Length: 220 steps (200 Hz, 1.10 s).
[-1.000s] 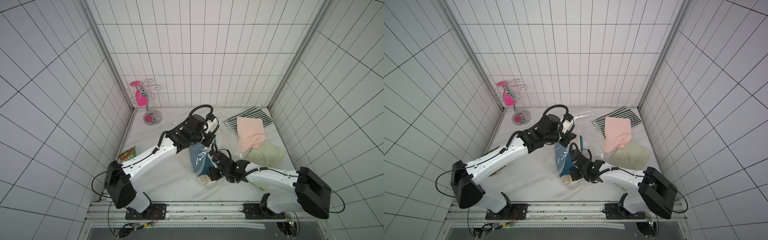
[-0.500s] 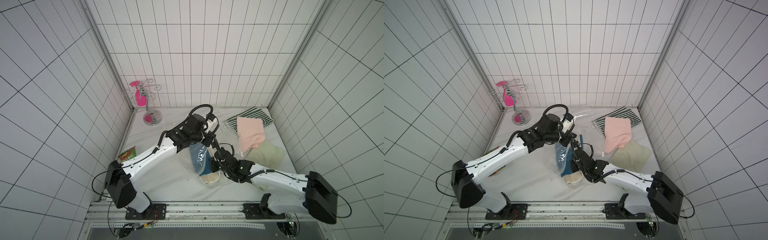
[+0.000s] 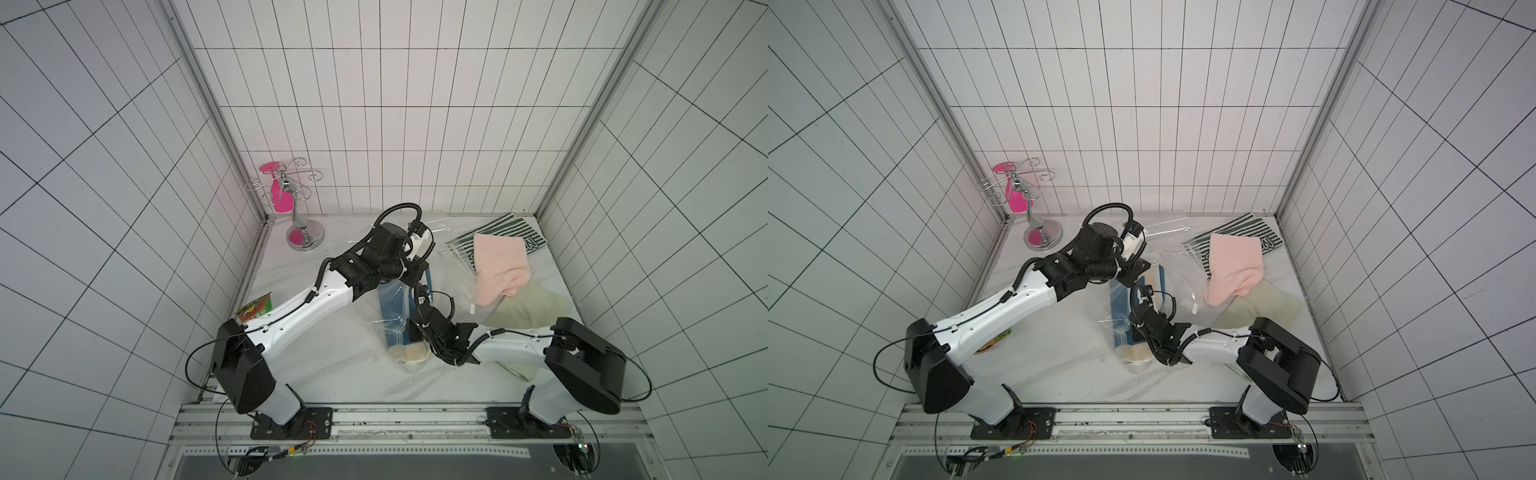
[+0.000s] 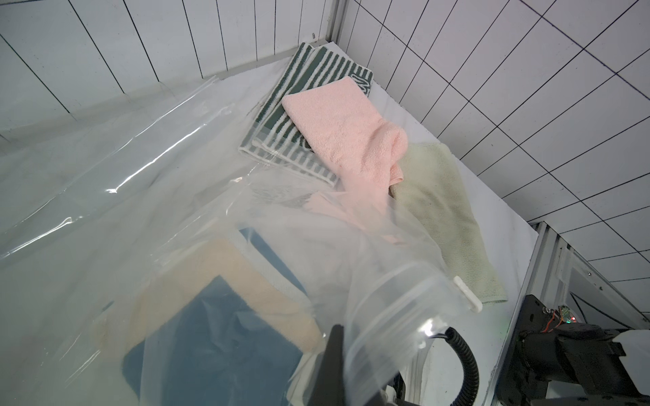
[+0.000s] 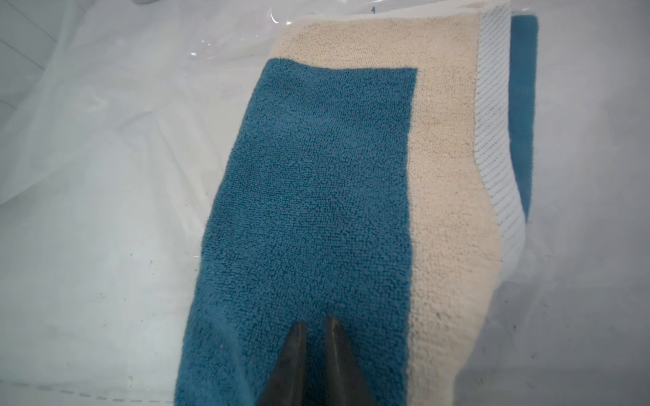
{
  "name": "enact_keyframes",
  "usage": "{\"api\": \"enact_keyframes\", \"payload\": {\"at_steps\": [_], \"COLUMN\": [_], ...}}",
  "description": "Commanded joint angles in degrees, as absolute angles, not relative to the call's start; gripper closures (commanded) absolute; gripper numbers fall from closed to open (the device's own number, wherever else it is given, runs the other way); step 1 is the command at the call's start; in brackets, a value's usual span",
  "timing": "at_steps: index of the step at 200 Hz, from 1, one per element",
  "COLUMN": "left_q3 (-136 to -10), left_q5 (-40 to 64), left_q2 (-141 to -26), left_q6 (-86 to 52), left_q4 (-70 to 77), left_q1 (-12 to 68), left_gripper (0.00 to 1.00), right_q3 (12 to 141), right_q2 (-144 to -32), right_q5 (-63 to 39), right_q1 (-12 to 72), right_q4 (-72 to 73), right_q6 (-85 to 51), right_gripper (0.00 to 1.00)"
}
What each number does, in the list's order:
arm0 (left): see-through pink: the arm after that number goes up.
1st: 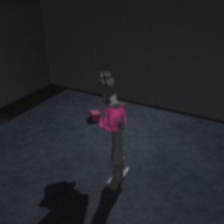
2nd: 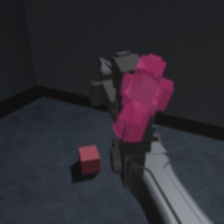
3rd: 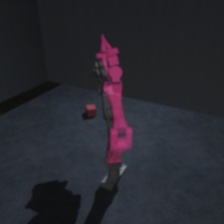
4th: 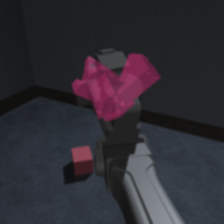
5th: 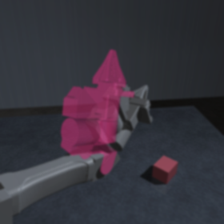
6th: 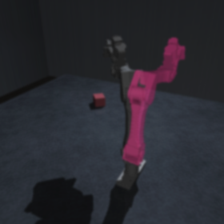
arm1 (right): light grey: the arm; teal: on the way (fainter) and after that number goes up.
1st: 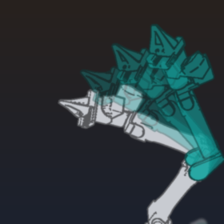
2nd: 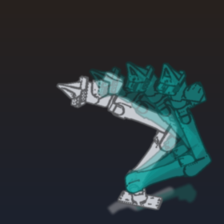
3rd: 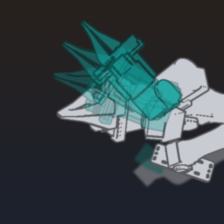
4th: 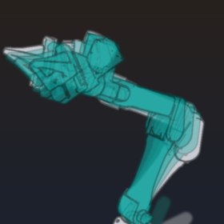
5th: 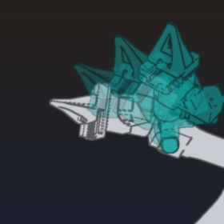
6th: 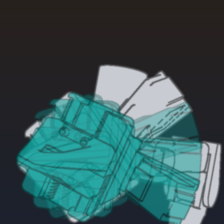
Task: Place the folded towel into the vacuum bag
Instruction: Place the towel in the vacuum bag.
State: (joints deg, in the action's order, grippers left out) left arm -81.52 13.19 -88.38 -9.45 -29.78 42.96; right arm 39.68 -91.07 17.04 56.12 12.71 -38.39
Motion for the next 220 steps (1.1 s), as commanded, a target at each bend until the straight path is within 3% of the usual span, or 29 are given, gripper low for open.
{"api": "enact_keyframes", "payload": {"at_steps": [1, 29, 56, 74, 97, 155, 220], "left_q3": [-83.54, -83.99, -86.09, -85.74, -84.30, -79.69, -75.71], "left_q5": [13.58, 13.06, 16.98, 18.12, 17.37, 16.19, 20.09], "left_q2": [-87.89, -87.46, -87.96, -88.14, -88.24, -88.11, -85.25], "left_q6": [-8.92, -6.18, -4.59, -5.32, -5.02, -4.56, -5.67], "left_q4": [-26.79, -30.76, -35.20, -34.88, -36.33, -38.01, -37.88], "left_q1": [42.58, 41.16, 41.49, 43.63, 46.67, 47.37, 47.46], "left_gripper": [1.00, 1.00, 1.00, 1.00, 1.00, 1.00, 1.00], "right_q3": [40.18, 32.70, 37.82, 45.08, 46.40, 44.51, 53.04], "right_q2": [-96.11, -94.33, -95.49, -102.82, -104.33, -106.33, -115.21], "right_q5": [13.90, 6.84, 7.64, 7.31, 10.26, 14.04, 13.65], "right_q1": [53.51, 52.65, 53.10, 52.38, 51.98, 53.31, 49.46], "right_q4": [12.76, 28.18, 18.69, 13.02, 17.87, 45.95, 48.11], "right_q6": [-41.36, -36.77, -34.37, -34.74, -31.91, -14.51, -7.20], "right_gripper": [0.79, 0.70, 0.59, 0.61, 0.64, 0.63, 0.59]}}
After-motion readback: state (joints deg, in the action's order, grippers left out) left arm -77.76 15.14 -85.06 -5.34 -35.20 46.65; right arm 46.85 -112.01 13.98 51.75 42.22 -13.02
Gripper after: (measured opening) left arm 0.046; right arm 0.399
